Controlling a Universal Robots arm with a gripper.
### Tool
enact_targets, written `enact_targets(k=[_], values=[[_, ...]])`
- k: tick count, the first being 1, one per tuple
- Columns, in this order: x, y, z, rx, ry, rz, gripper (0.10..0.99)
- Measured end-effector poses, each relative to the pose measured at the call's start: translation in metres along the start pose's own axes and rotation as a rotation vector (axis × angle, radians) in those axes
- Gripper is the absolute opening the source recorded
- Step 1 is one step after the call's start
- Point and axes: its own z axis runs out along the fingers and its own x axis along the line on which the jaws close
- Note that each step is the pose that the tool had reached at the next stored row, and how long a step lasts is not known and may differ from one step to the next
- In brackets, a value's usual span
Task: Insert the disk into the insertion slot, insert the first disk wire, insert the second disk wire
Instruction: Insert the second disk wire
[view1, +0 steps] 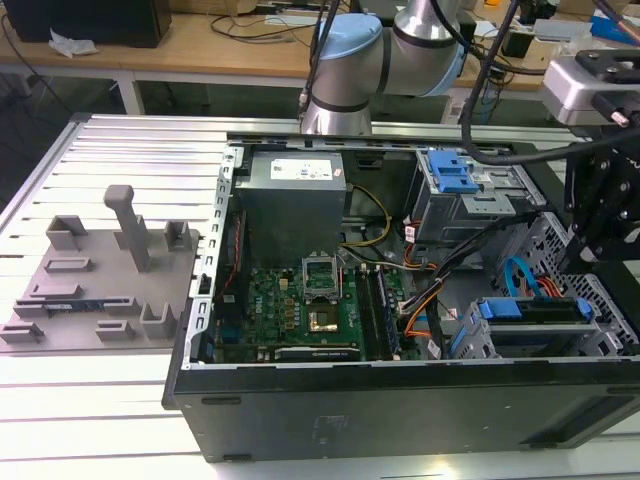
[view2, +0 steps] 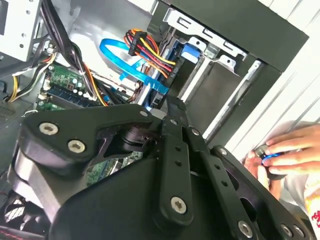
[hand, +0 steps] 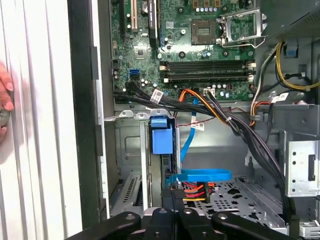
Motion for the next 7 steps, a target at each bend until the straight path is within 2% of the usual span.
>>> enact_targets(k=[7], values=[[-0.0003,0.0,-0.0001,0.0,0.0002,0.0,0.106]])
